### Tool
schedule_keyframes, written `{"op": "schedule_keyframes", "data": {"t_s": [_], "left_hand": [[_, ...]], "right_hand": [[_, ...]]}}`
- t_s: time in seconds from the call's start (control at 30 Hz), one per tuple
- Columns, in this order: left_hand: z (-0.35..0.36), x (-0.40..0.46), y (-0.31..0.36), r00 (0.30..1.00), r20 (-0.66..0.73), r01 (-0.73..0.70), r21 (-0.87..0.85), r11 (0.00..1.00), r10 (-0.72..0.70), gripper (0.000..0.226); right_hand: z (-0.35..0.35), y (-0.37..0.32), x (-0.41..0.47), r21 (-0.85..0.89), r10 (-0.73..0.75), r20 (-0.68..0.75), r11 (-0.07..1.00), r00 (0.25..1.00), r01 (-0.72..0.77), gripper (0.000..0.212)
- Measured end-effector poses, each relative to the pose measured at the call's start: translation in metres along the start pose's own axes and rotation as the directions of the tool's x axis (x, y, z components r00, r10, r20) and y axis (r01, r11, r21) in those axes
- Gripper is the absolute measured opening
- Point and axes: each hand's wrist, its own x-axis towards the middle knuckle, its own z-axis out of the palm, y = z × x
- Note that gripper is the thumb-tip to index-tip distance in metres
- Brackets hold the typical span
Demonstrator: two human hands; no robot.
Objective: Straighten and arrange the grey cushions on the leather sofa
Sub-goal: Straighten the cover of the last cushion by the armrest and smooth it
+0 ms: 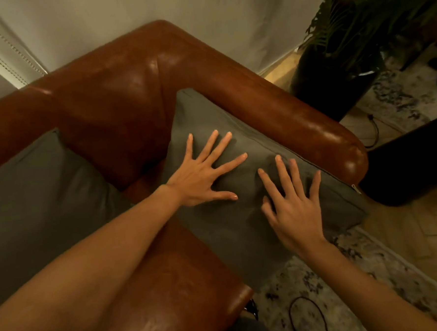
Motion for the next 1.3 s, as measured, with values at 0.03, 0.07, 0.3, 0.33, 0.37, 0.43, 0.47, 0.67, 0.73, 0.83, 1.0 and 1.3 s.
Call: {"op": "schedule_keyframes", "data": {"t_s": [0.03, 0.07, 0.3, 0.33, 0.37, 0.43, 0.47, 0.67, 0.73, 0.83, 1.0, 1.3], "left_hand": [[-0.001, 0.004, 0.002, 1.0, 0.014, -0.014, -0.005, 1.0, 0.014, 0.088], [0.0, 0.007, 0.003, 0.999, 0.034, -0.018, -0.011, 1.0, 0.018, 0.09], [0.019, 0.026, 0.004, 0.999, -0.041, -0.008, 0.046, 0.999, 0.01, 0.09], [0.024, 0.028, 0.003, 0.997, -0.076, -0.01, 0.053, 0.999, 0.014, 0.089], [0.029, 0.03, 0.003, 0.994, -0.103, -0.013, 0.057, 0.998, 0.019, 0.09], [0.036, 0.035, 0.001, 0.99, -0.138, -0.024, 0.056, 0.998, 0.031, 0.09], [0.037, 0.037, 0.0, 0.988, -0.153, -0.025, 0.053, 0.998, 0.033, 0.09], [0.047, 0.045, -0.002, 0.979, -0.2, -0.032, 0.063, 0.998, 0.044, 0.089], [0.047, 0.045, -0.002, 0.978, -0.203, -0.033, 0.057, 0.998, 0.044, 0.088], [0.047, 0.043, -0.002, 0.975, -0.216, -0.03, 0.054, 0.998, 0.041, 0.087], [0.042, 0.035, -0.005, 0.979, -0.196, -0.036, 0.049, 0.998, 0.045, 0.087], [0.072, -0.018, -0.033, 0.966, -0.257, -0.038, 0.025, 0.999, 0.043, 0.064]], "right_hand": [[0.001, -0.002, -0.004, 0.014, 0.064, -0.01, 0.998, 0.998, -0.064, 0.06], [0.002, -0.002, -0.007, 0.031, 0.124, -0.016, 0.992, 0.992, -0.123, 0.061], [0.023, 0.016, -0.001, -0.036, 0.118, -0.101, 0.992, 0.988, -0.122, 0.065], [0.027, 0.016, 0.0, -0.034, 0.13, -0.106, 0.99, 0.986, -0.134, 0.065], [0.03, 0.016, 0.001, -0.033, 0.139, -0.11, 0.989, 0.984, -0.144, 0.066], [0.034, 0.018, 0.003, -0.038, 0.142, -0.113, 0.988, 0.983, -0.147, 0.066], [0.035, 0.018, 0.005, -0.039, 0.138, -0.111, 0.989, 0.984, -0.143, 0.066], [0.04, 0.022, 0.009, -0.049, 0.136, -0.126, 0.989, 0.983, -0.143, 0.064], [0.041, 0.022, 0.01, -0.052, 0.136, -0.12, 0.988, 0.983, -0.143, 0.064], [0.04, 0.019, 0.009, -0.071, 0.137, -0.105, 0.987, 0.985, -0.145, 0.063], [0.02, -0.021, 0.002, -0.075, 0.209, -0.172, 0.972, 0.963, -0.225, 0.057], [0.045, -0.046, 0.0, -0.023, 0.119, -0.176, 0.992, 0.977, -0.125, 0.063]]}}
